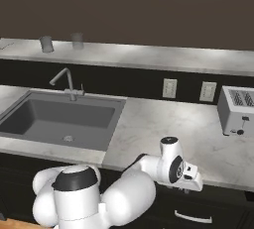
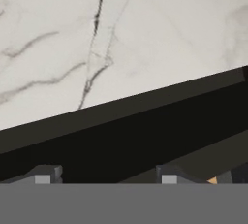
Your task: Take the tongs from the drawer on the right and place them on the dining counter next to the tray containing the kebab skewer.
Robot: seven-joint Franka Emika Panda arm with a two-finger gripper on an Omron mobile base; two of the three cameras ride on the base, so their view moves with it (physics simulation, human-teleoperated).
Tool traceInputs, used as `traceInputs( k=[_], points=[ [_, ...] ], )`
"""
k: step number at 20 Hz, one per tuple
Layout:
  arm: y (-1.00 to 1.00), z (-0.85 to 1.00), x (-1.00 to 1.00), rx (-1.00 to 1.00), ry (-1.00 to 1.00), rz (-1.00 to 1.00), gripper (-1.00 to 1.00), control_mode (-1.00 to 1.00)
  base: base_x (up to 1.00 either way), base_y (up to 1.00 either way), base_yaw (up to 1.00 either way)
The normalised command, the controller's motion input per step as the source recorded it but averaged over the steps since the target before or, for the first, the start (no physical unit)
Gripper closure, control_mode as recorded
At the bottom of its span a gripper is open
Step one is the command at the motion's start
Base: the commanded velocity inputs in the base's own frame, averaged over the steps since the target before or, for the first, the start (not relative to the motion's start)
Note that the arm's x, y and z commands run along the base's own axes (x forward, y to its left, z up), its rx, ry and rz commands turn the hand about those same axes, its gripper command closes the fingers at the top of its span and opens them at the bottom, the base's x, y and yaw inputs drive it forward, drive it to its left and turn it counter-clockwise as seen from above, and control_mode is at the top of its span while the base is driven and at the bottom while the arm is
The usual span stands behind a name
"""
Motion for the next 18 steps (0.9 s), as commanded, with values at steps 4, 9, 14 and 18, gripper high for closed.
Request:
traceInputs(
  k=[4,9,14,18],
  points=[
    [-0.21,-0.61,-0.74,0.0,0.01,0.0,-1.0,-1.0,0.0,0.0,0.0],
    [-0.21,-0.63,-0.74,0.0,0.02,0.0,-1.0,-1.0,0.0,0.0,0.0],
    [-0.21,-0.66,-0.76,0.0,0.06,0.0,-1.0,-1.0,0.0,0.0,0.0],
    [-0.22,-0.68,-0.8,0.0,0.09,0.0,-1.0,-1.0,0.0,0.0,0.0]
  ],
)
